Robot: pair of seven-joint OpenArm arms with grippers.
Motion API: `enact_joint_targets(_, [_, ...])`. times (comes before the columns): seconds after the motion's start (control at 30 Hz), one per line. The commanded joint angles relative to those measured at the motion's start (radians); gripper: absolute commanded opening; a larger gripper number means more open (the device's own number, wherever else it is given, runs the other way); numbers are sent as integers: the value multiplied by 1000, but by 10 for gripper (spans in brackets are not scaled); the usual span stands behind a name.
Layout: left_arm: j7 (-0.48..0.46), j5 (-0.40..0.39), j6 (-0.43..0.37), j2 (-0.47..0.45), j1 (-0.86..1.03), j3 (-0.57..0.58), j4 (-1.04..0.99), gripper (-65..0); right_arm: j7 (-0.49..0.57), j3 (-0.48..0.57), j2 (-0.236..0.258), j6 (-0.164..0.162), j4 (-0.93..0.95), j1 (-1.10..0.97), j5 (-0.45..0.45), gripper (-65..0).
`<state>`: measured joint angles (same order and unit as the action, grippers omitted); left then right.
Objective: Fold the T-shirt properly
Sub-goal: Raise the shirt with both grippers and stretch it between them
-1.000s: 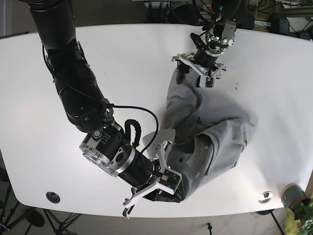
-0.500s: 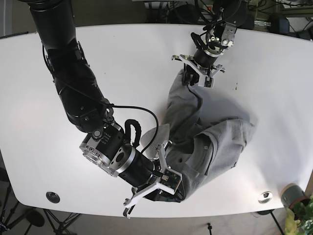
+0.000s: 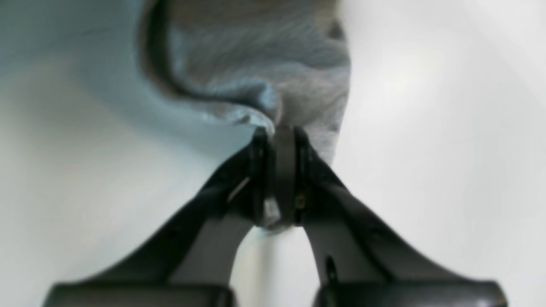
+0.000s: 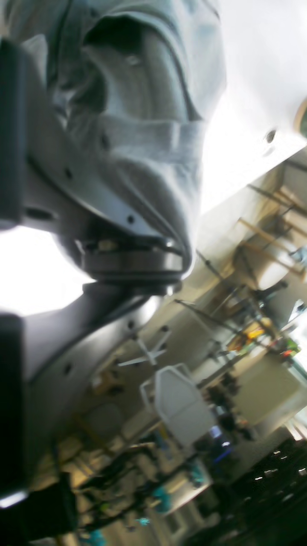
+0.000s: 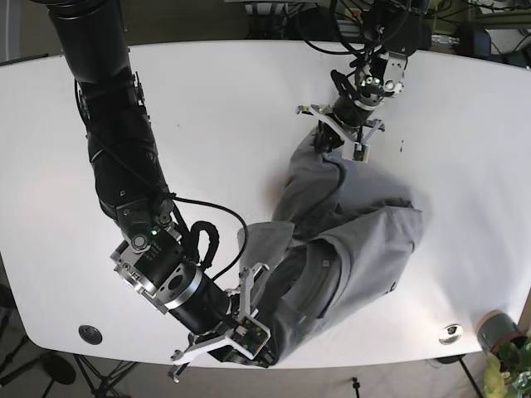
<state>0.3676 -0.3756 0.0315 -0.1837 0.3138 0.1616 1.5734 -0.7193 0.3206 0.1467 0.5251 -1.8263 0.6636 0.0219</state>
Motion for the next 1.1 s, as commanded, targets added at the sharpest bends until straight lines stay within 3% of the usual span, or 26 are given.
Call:
enact_joint_targets(0.0, [83,30,-41,-36,11,-24,28,-650,25,-27,-3,-12,-5,58,-3,-626])
enact_joint_targets(0.47, [276,31,-38,-73,-25,-310,307,-650,25,-160,3,-13,155,241,-4,-626])
enact_joint_targets(0.57, [322,25,-38,-113,-58,-337,345,-650,25,-162,6,-13,204,293,-7,-626])
enact_joint_targets(0.8, [324,13,-37,-208,-140,-411,351,-650,28,-162,27,-12,290,391,-83,-626])
enact_joint_targets(1.07, [327,-110,-37,-396,-318,-432,345,-650,30,-157,26,-13,411,513,-138,-626])
